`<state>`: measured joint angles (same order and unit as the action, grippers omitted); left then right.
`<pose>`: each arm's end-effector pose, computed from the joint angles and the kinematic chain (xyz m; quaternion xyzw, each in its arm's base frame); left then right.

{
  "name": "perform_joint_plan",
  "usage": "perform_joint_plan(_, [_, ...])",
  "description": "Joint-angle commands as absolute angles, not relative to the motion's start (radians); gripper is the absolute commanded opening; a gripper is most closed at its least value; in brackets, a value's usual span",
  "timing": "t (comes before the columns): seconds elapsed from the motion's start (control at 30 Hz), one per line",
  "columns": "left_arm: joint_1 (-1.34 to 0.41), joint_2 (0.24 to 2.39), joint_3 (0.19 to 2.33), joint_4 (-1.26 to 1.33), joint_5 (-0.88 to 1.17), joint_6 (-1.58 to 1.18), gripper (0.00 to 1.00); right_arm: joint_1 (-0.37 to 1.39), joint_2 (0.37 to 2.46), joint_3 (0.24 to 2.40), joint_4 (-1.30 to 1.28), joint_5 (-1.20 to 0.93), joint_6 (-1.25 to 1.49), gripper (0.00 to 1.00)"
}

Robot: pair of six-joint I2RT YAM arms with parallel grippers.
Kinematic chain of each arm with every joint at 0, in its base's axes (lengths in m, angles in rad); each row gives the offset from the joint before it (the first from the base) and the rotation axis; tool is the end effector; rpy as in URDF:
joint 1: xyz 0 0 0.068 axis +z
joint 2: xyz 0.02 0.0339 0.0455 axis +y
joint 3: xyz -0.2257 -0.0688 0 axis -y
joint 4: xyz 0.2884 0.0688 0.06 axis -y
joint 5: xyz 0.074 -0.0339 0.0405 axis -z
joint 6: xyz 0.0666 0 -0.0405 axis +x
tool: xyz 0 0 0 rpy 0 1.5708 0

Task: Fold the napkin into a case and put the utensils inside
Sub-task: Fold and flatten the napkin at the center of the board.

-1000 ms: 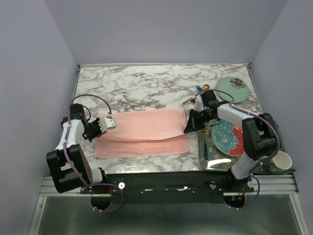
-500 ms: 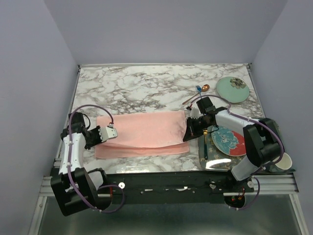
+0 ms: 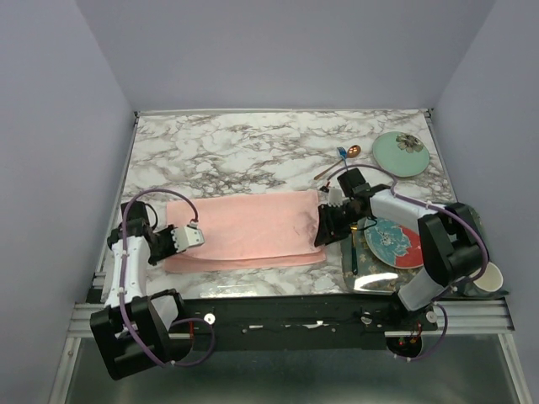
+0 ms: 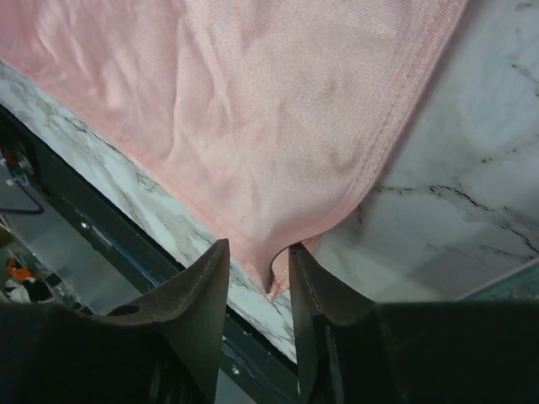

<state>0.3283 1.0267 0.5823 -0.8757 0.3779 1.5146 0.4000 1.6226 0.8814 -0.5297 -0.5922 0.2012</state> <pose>0.2191 0.0487 0.1051 0.5642 0.7949 -0.0149 0.2227 0.2831 0.1601 0.0649 -0.1372 0.9368 0.3179 0.0510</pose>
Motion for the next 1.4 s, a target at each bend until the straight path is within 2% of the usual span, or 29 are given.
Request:
perform_joint_plan(0.0, [0.334, 0.954, 0.640, -0.917, 0.356, 1.448, 0.36, 0.413, 1.545, 0.876, -0.618, -0.604, 0.160, 0.51])
perform_joint_plan(0.17, [0.336, 0.901, 0.702, -0.925, 0.354, 1.356, 0.51, 0.413, 1.483, 0.916, -0.684, -0.571, 0.092, 0.57])
perform_joint_plan(0.5, [0.334, 0.968, 0.802, -0.919, 0.414, 1.174, 0.56, 0.414, 1.535, 1.044, -0.693, -0.610, -0.031, 0.57])
perform_joint_plan(0.77, [0.321, 1.143, 0.795, -0.913, 0.396, 1.045, 0.47, 0.431, 1.675, 1.054, -0.666, -0.611, -0.006, 0.48])
perform_joint_plan(0.97, [0.285, 1.294, 0.799, -0.885, 0.399, 0.908, 0.38, 0.439, 1.761, 1.074, -0.623, -0.568, 0.023, 0.45])
perform_joint_plan(1.37, [0.225, 1.591, 0.880, -0.746, 0.321, 0.695, 0.25, 0.454, 1.965, 1.270, -0.607, -0.345, 0.049, 0.36])
